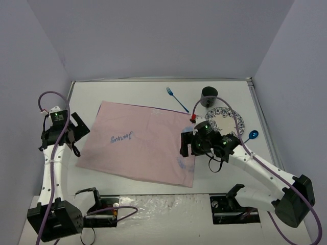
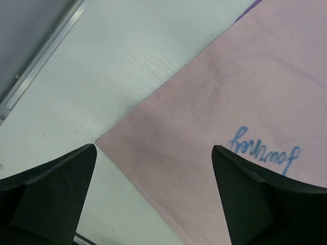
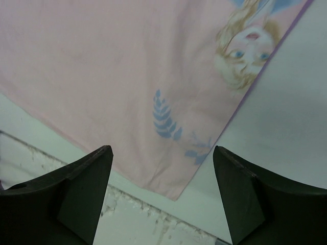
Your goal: Set the dinner table for one person
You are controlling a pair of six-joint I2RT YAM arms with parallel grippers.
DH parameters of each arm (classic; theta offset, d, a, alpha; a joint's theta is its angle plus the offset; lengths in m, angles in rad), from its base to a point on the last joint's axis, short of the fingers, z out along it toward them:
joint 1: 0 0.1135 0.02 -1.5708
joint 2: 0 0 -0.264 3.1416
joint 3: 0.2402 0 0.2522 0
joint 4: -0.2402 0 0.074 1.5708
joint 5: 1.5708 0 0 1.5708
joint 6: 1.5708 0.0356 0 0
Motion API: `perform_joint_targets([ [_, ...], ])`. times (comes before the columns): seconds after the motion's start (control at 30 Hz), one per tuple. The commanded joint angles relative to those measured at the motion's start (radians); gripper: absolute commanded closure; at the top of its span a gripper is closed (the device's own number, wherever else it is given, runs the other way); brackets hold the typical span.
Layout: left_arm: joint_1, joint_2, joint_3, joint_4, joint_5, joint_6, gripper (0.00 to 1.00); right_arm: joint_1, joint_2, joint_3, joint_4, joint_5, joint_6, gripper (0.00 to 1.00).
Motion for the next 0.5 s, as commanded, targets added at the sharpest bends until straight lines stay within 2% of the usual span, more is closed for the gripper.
perform_joint_targets([
  [0.0,-0.032,0.094,0.126,0.103,0.105,0.030,0.05,-0.122,0.108,0.113,0.140,0.123,-0.063,0.23],
  [0.17,-0.117,0.311,0.270,0.181,0.053,0.090,0.04,-0.177,0.265,0.196,0.294,0.199,-0.106,0.25],
  [0.33,-0.126,0.575,0.424,0.214,0.006,0.100,0.04,-0.198,0.438,0.302,0.398,0.206,-0.146,0.26],
  [0.47,-0.129,0.729,0.544,0.233,0.027,0.105,0.04,-0.233,0.575,0.369,0.440,0.233,-0.168,0.26],
])
